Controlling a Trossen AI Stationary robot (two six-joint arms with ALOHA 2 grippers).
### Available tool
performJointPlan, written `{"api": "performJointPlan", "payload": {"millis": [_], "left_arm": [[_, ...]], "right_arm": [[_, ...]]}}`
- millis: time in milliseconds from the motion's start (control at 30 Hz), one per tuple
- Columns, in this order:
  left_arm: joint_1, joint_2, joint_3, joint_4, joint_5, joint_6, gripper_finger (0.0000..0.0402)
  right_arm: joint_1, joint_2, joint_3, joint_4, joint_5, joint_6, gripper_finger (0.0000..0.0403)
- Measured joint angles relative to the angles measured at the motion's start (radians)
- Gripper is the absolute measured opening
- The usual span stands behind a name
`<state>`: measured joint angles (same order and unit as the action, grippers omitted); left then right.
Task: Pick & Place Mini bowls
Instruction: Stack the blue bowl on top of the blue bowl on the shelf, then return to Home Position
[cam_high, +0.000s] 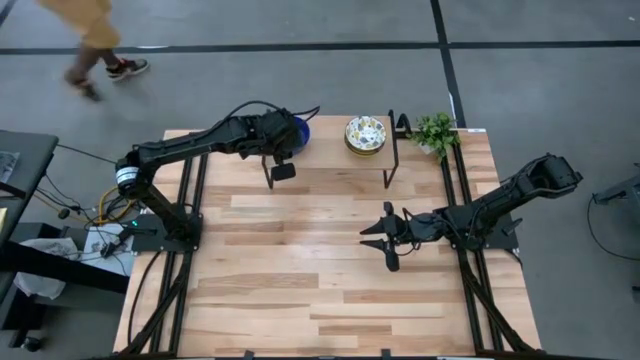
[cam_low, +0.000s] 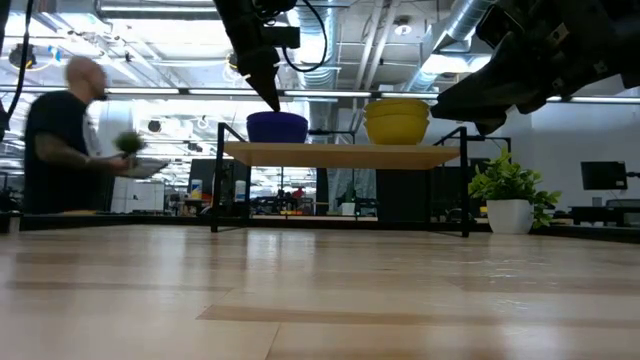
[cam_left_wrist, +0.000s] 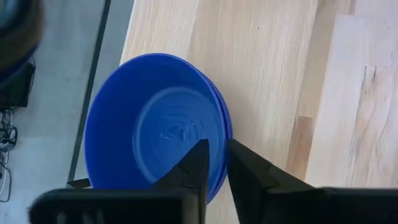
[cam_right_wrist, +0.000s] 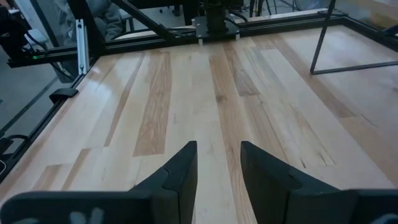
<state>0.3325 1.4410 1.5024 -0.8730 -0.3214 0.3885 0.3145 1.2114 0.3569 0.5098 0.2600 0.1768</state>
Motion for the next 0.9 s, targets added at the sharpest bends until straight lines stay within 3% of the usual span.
{"api": "performJointPlan", "payload": {"millis": [300,533,900], "left_arm": [[0.0,0.0,0.0,0.005,-0.049,0.0,0.012],[0.0,-0.046,0.0,0.009,-0.035,-0.029,0.0133],[0.0,-0.34,-0.063,0.068,0.247,-0.164,0.0133]], "right_arm": [[0.0,0.0,0.0,0.0,0.0,0.0,0.0111],[0.0,0.0,0.0,0.0,0.0,0.0,0.0111],[0.0,0.0,0.001,0.0,0.0,0.007,0.0111]]}}
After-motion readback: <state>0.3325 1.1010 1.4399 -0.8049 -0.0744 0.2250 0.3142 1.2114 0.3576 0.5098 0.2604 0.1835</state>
